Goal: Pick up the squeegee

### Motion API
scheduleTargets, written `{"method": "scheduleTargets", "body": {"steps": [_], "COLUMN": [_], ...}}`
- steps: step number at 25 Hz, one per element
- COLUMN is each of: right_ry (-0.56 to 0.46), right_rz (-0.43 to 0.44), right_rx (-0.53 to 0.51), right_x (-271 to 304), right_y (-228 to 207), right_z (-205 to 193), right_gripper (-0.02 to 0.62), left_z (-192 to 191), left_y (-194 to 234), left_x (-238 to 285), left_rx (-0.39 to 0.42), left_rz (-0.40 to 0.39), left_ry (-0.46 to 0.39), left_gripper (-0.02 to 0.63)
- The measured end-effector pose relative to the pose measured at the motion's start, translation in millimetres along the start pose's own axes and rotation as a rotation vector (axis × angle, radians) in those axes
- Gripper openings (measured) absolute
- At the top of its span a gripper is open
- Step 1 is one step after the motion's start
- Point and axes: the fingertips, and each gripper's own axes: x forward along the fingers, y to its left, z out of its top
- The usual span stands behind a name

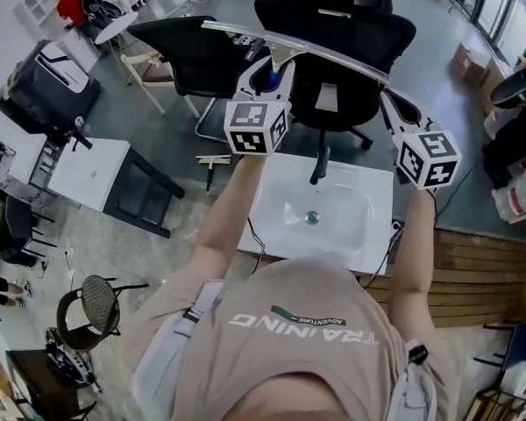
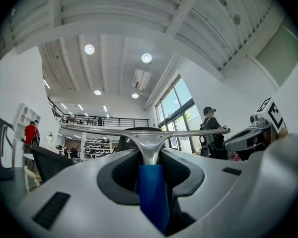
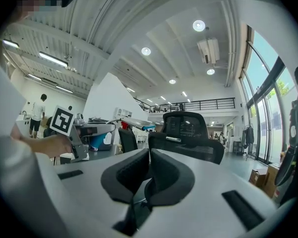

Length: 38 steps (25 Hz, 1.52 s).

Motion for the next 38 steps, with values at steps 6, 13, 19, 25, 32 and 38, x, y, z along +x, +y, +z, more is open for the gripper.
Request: {"method": "scheduleTargets", "body": {"steps": [6, 13, 19, 25, 32, 38], "right_ry": [0.004, 0.008, 0.016, 0.03, 0.02, -0.029], "right_rz": [0.005, 0.025, 0.034, 0.023, 0.022, 0.067], "right_rx": [0.011, 0.016, 0.049, 0.069, 0.048, 0.148], "right_x": [3.7, 7.7, 7.2, 4.8, 4.5, 5.3], "right_y": [1.7, 8.8, 16.4, 17.1, 22.2, 23.8], "right_z": [-4.9, -5.8, -15.4, -23.9, -13.3, -4.4], "right_gripper": [0.037, 0.037, 0.037, 0.037, 0.037, 0.037], "left_z": [-1.2, 2.3, 1.7, -4.1, -6.4, -4.9], "left_y": [8.4, 18.1, 15.8, 17.8, 22.2, 26.6], "left_x": [-6.6, -13.3, -19.9, -24.7, -27.3, -22.6], "left_rx": [0.0, 0.007, -0.015, -0.025, -0.023, -0.015], "left_rz": [0.015, 0.043, 0.024, 0.016, 0.021, 0.018], "left_ry": [0.006, 0.008, 0.01, 0.023, 0.024, 0.021], "left_gripper": [0.121, 0.121, 0.121, 0.121, 0.121, 0.121]}}
